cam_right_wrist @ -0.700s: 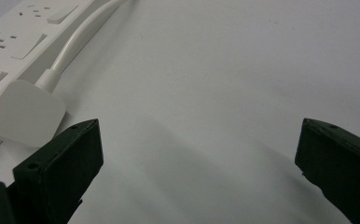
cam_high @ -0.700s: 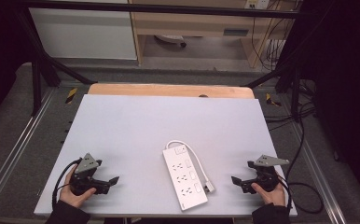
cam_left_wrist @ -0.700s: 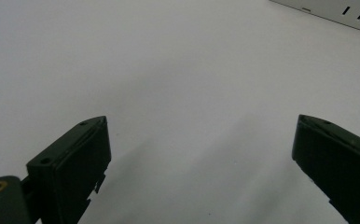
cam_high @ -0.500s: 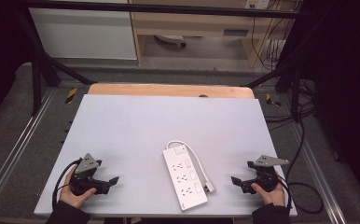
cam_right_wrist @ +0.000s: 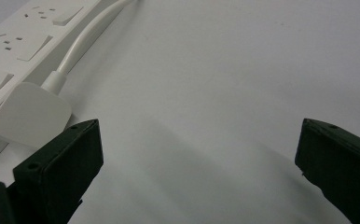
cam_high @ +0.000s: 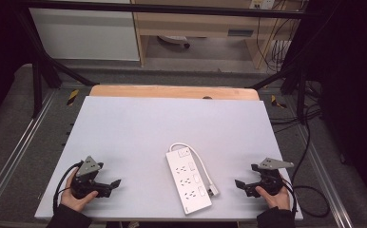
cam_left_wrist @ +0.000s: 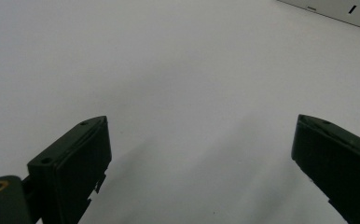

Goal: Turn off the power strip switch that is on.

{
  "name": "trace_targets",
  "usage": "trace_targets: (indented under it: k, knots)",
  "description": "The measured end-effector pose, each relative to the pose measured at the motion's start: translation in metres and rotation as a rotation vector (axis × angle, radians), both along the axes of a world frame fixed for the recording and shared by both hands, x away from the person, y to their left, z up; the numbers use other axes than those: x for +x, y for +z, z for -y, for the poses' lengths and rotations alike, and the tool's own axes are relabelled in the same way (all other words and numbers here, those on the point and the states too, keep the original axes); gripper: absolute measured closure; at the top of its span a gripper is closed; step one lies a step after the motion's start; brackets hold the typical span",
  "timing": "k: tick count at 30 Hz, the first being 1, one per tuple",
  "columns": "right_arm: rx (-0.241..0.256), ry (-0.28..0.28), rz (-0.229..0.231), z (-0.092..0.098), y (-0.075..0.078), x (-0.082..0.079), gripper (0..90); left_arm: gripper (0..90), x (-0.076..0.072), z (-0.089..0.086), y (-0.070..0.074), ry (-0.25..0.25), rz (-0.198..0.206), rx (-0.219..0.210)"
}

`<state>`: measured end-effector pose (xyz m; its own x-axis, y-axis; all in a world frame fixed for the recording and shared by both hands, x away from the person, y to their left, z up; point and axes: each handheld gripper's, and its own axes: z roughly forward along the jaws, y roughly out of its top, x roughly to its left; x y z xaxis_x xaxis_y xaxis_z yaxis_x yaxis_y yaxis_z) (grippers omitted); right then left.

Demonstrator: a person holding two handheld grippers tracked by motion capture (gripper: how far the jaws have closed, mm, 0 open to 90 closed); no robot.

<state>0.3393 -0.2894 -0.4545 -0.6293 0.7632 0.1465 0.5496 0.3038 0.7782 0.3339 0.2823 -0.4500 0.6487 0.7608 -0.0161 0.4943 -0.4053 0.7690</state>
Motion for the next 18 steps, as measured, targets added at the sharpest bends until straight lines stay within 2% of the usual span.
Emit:
trace_targets:
  k: [18]
  knots:
    - [0.006,0.010,-0.001,-0.0035,0.0025,-0.0001,1.4,4.7,-0.0002,-0.0001,0.0002,0.008,0.006,-0.004]
